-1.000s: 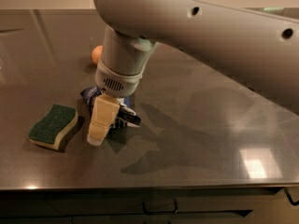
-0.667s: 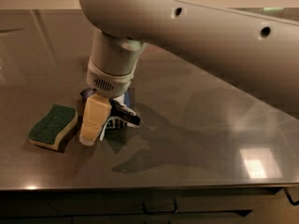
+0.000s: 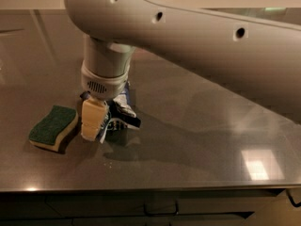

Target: Pick blue chip bag

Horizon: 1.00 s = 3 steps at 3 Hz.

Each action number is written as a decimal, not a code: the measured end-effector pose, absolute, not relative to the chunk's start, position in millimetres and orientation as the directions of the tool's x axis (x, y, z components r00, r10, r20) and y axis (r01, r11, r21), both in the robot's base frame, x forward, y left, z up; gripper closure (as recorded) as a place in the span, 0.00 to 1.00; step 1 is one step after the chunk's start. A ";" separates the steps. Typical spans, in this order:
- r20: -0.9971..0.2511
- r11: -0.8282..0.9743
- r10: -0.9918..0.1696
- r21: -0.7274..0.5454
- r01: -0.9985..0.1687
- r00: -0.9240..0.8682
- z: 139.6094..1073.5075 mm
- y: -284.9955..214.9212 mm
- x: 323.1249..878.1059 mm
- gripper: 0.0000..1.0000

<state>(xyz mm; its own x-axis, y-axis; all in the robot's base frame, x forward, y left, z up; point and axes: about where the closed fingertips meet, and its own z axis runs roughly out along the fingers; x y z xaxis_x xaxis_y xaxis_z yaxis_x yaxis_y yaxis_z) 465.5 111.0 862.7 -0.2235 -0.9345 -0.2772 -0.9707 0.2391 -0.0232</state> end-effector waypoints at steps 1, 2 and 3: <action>-0.270 0.247 -0.935 -0.032 -0.968 -0.230 862.3 108.9 466.0 0.55; -0.293 0.265 -0.926 -0.050 -0.963 -0.240 875.0 100.1 467.9 0.78; -0.337 0.282 -0.910 -0.078 -0.956 -0.241 896.6 89.2 469.2 0.99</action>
Offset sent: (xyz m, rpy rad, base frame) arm 0.0065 -0.0227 0.0258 0.0324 -0.0539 -0.0519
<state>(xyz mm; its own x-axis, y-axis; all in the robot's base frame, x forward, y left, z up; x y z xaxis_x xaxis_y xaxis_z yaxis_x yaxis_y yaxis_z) 469.2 89.2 896.6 -0.2406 -0.9102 -0.3372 -0.9563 0.2817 -0.0781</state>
